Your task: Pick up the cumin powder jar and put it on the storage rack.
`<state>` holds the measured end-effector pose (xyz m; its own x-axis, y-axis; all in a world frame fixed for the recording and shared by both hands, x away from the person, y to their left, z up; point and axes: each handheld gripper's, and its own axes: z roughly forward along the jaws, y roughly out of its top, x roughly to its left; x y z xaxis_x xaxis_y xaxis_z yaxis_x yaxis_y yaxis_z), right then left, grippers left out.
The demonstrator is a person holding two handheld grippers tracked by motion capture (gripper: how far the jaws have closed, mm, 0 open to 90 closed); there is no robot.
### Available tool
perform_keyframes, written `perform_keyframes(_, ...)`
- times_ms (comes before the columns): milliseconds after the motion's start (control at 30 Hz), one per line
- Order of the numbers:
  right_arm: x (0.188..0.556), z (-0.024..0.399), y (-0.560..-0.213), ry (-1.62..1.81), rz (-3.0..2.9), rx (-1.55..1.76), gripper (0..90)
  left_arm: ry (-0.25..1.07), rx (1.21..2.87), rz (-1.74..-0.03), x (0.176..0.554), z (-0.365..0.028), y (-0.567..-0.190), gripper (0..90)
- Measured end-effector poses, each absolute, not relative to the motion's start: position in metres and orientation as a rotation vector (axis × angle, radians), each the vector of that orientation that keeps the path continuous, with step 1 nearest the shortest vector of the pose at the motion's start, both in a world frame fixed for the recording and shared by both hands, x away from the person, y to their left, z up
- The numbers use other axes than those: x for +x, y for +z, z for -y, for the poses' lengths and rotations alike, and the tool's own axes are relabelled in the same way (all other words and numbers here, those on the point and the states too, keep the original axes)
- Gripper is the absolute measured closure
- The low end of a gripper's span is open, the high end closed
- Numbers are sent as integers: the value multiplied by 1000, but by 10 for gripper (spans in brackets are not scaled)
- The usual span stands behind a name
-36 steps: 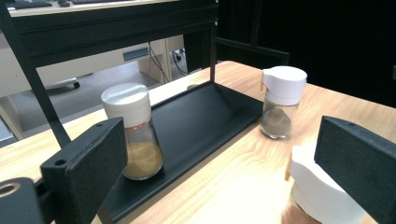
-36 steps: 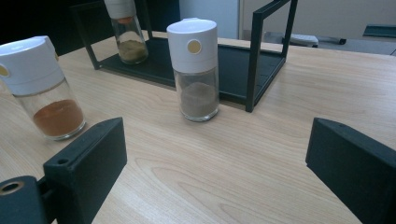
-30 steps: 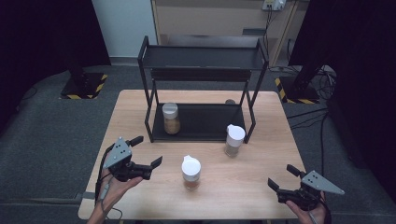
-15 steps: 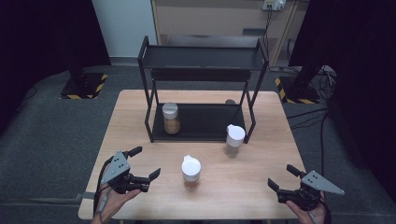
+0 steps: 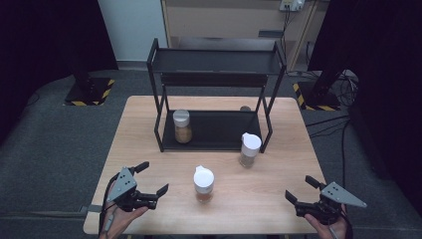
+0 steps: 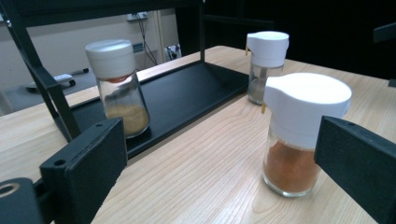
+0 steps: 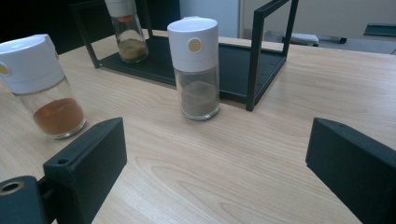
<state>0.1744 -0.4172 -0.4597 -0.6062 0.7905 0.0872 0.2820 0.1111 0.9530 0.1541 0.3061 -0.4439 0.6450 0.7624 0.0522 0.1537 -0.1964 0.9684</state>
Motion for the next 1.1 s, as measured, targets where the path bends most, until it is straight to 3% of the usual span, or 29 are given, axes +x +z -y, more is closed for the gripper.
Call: perform_keyframes(1100, 176, 418, -461, 1518, -1951, 1035, 55, 651, 1736, -757, 159, -329, -476, 15)
